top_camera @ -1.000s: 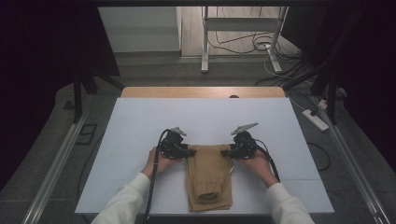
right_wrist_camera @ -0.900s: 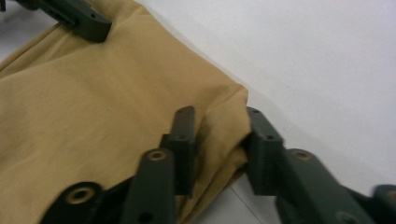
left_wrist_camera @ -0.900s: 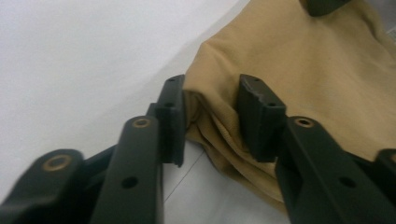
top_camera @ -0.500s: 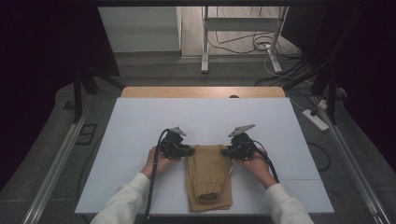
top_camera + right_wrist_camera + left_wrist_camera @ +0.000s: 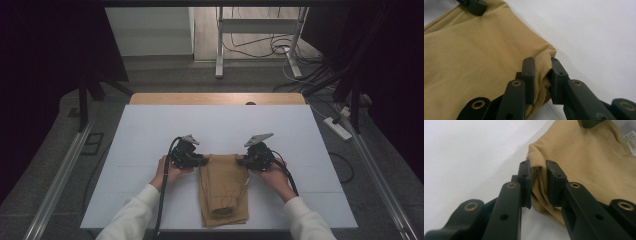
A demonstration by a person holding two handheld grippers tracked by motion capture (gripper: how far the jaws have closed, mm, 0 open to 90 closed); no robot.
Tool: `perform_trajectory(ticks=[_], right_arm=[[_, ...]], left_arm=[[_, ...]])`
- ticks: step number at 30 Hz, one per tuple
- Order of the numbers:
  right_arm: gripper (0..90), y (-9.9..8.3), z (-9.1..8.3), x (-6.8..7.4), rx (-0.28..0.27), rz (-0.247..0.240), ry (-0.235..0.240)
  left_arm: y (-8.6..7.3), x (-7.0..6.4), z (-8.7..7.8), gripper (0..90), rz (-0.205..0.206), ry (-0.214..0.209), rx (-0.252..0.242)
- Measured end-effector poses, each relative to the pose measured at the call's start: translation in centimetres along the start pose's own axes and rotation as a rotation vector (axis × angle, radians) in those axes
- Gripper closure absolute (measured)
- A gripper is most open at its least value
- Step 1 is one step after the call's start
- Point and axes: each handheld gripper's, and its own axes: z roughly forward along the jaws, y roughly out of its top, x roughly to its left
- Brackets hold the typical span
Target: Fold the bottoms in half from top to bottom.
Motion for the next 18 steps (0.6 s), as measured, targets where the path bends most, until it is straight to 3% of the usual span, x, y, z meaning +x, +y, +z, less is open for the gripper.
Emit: perform_trajectory(ticks=[18], right_arm=[[76.8, 1.6, -0.8, -0.2, -0.072, -0.009, -0.03]], left_arm=[[0.9, 0.7, -1.0, 75.2, 0.002, 0.037, -0.046]])
